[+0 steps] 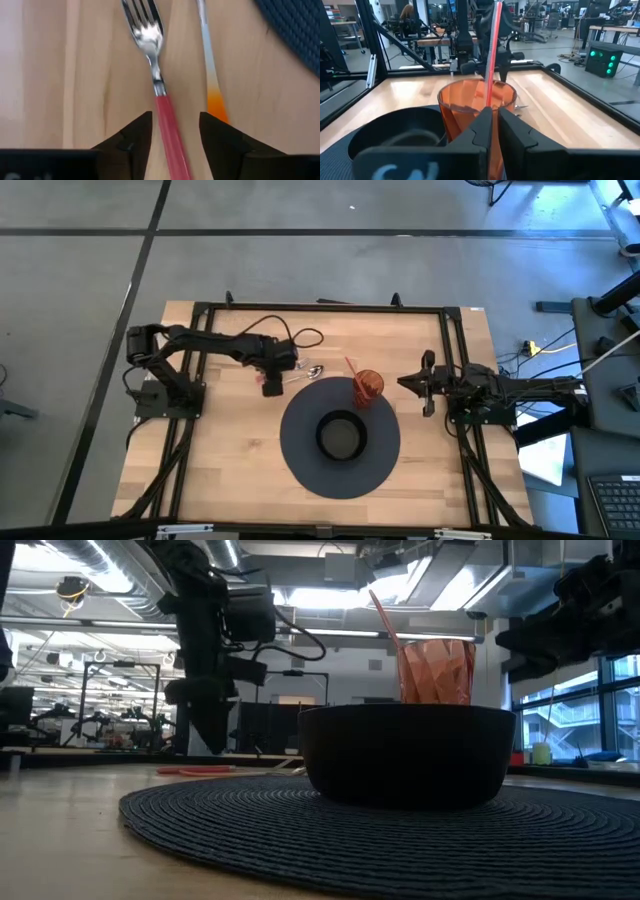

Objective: Pick & Place Utensil
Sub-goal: Put the pink fork into the black bowl

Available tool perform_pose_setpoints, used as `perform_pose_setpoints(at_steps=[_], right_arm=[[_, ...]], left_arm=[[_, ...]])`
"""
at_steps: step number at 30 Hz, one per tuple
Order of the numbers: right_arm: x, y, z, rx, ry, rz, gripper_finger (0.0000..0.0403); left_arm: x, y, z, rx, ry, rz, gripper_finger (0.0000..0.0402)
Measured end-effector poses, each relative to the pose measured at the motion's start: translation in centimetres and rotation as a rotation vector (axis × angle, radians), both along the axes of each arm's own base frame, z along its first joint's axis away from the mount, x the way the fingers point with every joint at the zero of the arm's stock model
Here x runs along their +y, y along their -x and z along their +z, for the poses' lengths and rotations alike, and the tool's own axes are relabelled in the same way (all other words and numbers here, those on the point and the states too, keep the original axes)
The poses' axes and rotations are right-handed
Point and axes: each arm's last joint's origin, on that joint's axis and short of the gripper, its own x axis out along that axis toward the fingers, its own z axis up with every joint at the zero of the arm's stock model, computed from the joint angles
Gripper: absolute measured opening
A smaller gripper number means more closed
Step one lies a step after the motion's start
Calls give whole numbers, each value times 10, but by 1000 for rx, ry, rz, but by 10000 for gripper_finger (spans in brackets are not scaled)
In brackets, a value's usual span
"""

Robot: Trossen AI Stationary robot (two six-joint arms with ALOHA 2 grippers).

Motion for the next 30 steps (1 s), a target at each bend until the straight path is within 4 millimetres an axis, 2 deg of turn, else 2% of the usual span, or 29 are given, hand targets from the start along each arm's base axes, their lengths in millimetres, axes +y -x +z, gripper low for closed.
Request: perform_pose_setpoints(at_steps=[10, 15, 23, 30], right_arm=[[0, 0, -2, 17, -1, 0, 31], [0, 0, -3, 27, 2, 0, 31], [0, 0, -3, 31, 2, 0, 31], [0, 0, -3, 31, 2, 0, 31]], left_arm=[[19, -1, 2, -87, -9, 128, 163], [29, 3, 2, -115, 78, 163, 162], [33, 1, 2, -136, 86, 133, 162], [29, -3, -16, -64, 101, 86, 162]])
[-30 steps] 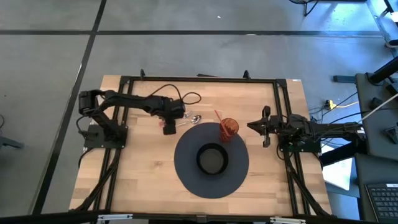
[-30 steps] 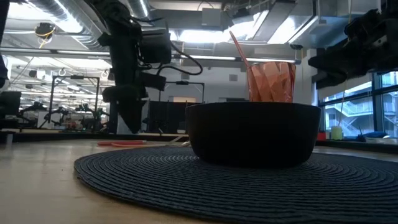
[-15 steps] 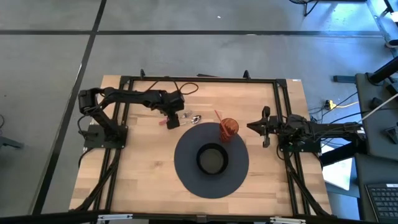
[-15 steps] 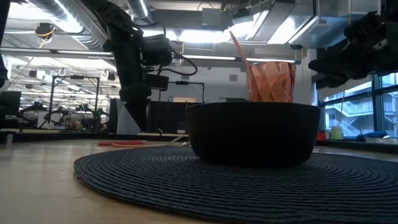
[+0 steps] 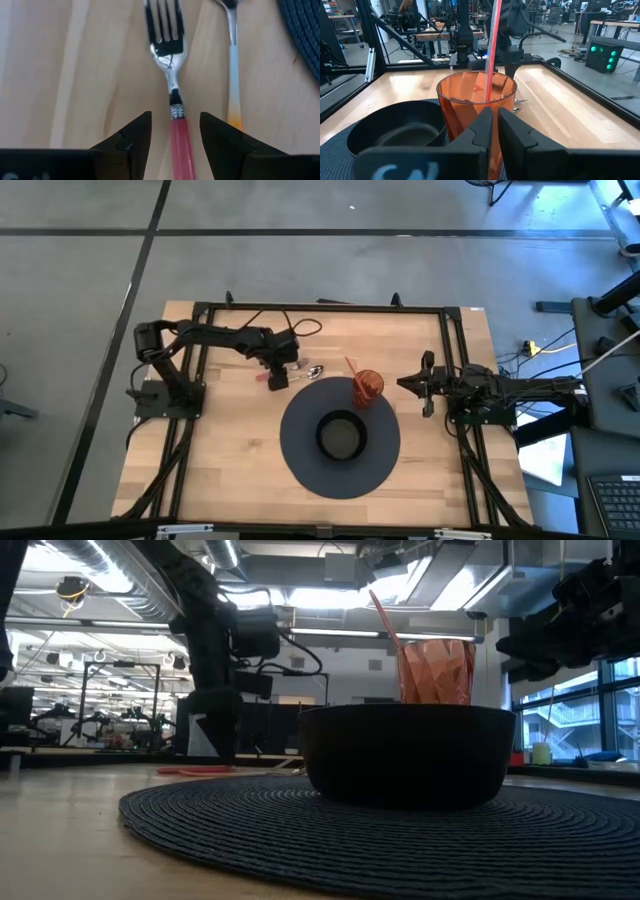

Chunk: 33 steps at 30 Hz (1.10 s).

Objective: Pick & Place Utensil
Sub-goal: Put the pink fork into the black bowl

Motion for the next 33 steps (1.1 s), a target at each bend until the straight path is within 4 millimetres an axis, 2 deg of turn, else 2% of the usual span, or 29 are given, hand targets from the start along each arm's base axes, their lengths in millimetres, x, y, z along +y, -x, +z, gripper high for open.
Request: perform_pose_setpoints(at_steps=[7, 15, 19, 25, 33], right_arm=[[0, 0, 0, 0, 0, 0, 31], [0, 0, 0, 1, 0, 0, 31], [0, 0, 0, 2, 0, 0, 31], [0, 0, -1, 8, 0, 0, 31], [0, 0, -1, 10, -16, -1, 31]], left_arm=[[1, -3, -12, 35, 5, 0, 162], [2, -5, -14, 38, -11, -7, 158], [1, -5, -15, 41, -18, -33, 126], [2, -6, -15, 29, -37, -37, 38], [5, -6, -15, 56, -110, -12, 31]])
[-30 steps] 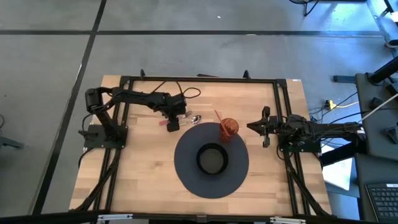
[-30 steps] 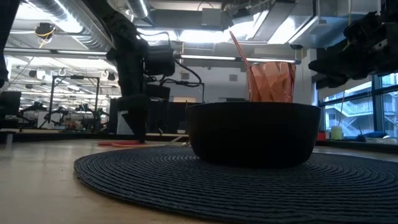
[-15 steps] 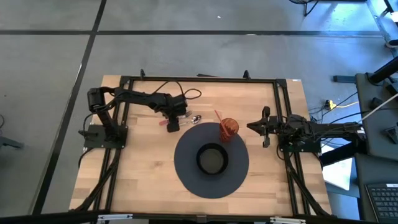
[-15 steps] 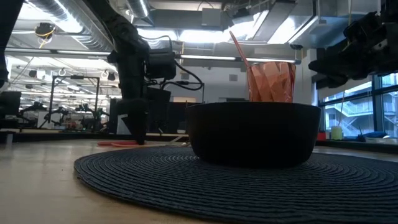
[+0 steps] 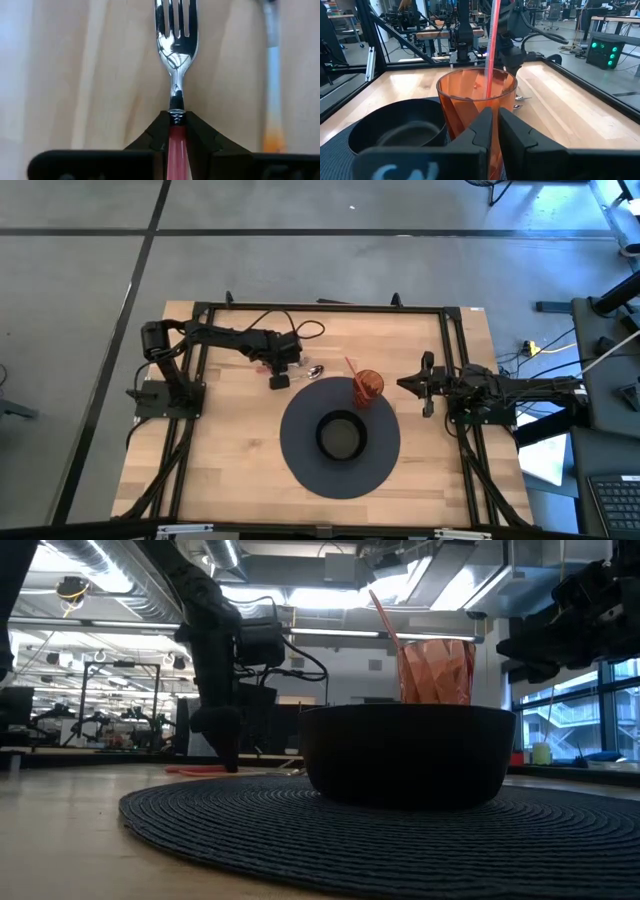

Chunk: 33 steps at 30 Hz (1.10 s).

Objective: Pick & Place Utensil
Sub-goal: Put the pink fork into the black bowl

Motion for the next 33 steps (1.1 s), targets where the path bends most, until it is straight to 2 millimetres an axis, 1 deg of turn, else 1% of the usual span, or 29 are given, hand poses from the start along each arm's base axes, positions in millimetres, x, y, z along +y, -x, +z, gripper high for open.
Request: perform_pose_setpoints(at_steps=[4, 6, 8, 10, 12, 15, 19, 22, 25, 29, 33], right_arm=[[0, 0, -1, 6, -3, 0, 31], [0, 0, -1, 7, -3, 0, 31], [0, 0, -1, 9, -3, 0, 31], [0, 0, -1, 11, -3, -1, 31], [0, 0, -1, 14, -3, 0, 31], [0, 0, -2, 21, -6, -1, 31], [0, 0, -3, 26, -7, -1, 31], [0, 0, -3, 28, -10, -1, 31], [0, 0, -3, 34, -11, -1, 31], [0, 0, -3, 35, -11, -1, 31], [0, 0, -3, 35, -10, -1, 31]], left_arm=[[0, 1, 3, 40, -42, 28, 31], [-2, 0, 10, 76, -67, 42, 31], [-5, -6, 22, 89, -110, 42, 26], [-12, -11, 34, 117, -132, 32, 15], [-21, -19, 46, 104, -159, 18, 2], [-37, -31, 64, 85, -198, -11, 1], [-55, -42, 77, 43, -212, -55, 1], [-57, -43, 77, 33, -222, -80, 1], [-53, -40, 70, 45, -213, -77, 8], [-35, -32, 59, 58, -196, -13, 28], [-19, -23, 45, 33, -40, 6, 64]])
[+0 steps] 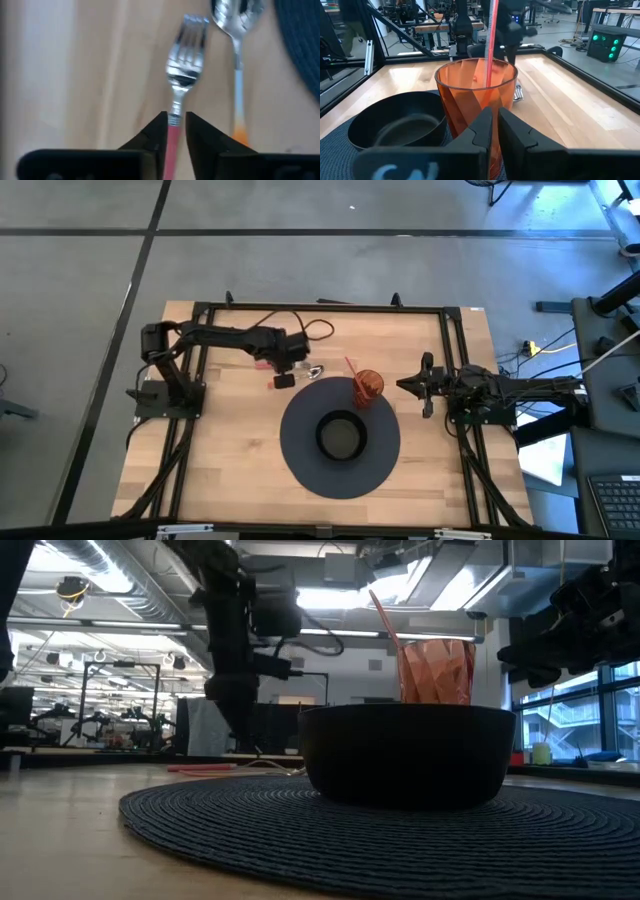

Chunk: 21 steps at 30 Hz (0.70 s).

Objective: Pick & Place Utensil
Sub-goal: Put the pink fork into the black bowl

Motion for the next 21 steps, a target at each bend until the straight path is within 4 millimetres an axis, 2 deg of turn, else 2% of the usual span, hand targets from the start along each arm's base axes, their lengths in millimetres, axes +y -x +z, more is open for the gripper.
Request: perform_pose_setpoints(at_steps=[2, 11, 21], right_arm=[[0, 0, 0, 0, 1, 0, 31], [0, 0, 0, 1, 3, 0, 31], [0, 0, 0, 1, 3, 0, 31]], left_arm=[[5, 4, -5, -5, 52, -2, 84], [7, 17, -26, 70, 36, -8, 158], [12, 3, -31, -18, -4, -79, 165]])
